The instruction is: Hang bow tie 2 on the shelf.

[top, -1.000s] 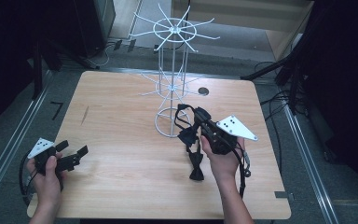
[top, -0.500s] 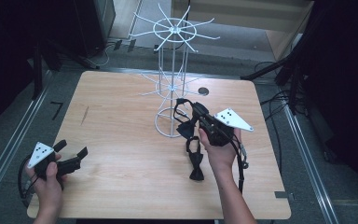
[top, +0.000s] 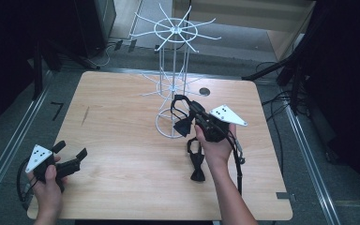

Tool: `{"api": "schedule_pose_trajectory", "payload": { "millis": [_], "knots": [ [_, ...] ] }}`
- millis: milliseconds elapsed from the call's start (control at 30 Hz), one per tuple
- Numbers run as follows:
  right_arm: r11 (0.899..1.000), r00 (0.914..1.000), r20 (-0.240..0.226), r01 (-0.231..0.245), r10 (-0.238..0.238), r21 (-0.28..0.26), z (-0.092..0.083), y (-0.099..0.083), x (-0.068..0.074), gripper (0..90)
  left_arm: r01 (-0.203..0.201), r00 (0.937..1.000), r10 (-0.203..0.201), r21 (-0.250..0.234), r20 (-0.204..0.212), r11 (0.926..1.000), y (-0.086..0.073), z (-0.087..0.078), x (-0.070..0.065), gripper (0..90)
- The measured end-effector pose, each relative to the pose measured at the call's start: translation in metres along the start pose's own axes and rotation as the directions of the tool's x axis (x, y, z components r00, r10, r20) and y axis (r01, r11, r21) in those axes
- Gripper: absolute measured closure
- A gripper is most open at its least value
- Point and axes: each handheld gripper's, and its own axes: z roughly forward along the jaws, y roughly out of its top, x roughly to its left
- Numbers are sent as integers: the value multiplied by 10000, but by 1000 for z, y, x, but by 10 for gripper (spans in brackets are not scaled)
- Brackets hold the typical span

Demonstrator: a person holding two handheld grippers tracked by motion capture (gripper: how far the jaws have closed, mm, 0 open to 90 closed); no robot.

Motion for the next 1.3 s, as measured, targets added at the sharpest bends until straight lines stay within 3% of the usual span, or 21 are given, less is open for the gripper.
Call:
{"api": "schedule_pose_trajectory", "payload": {
  "millis": [233, 433, 533, 633, 733, 900, 1067, 1300],
  "knots": [
    [9999, 9998, 182, 34, -36, 105, 10, -6, 3, 858, -15, 9999, 17, -105, 171, 9999, -2, -6, 0, 84],
    [9999, 10000, 78, 40, -41, 106, 11, -9, 5, 828, 118, 9997, -113, -187, 229, 9998, -3, -7, 1, 84],
    [9999, 10000, 18, -2, 2, 138, 11, -10, 5, 800, 93, 9997, -89, -188, 210, 9998, -3, -7, 1, 84],
    [9999, 10000, -47, -8, 9, 142, 10, -11, 4, 718, 99, 9997, -94, -198, 234, 9998, -3, -7, 1, 85],
    [9999, 9999, 139, 67, -68, 96, 7, -12, 4, 600, 157, 9996, -153, -147, 255, 9998, -2, -7, 2, 84],
    [9999, 9999, 30, 168, -168, -1, 0, -14, 4, 506, 290, 9992, -287, -99, 284, 9995, -2, -6, 3, 84],
    [9998, 9999, -85, 80, -81, -187, -11, -18, 1, 447, 150, 9966, -164, 185, 803, 9997, -1, -4, 3, 84],
    [9998, 10000, 60, 58, -57, -193, -24, -23, -3, 415, 374, 9960, -395, 274, 807, 9989, -1, -4, 5, 84]
  ]
}}
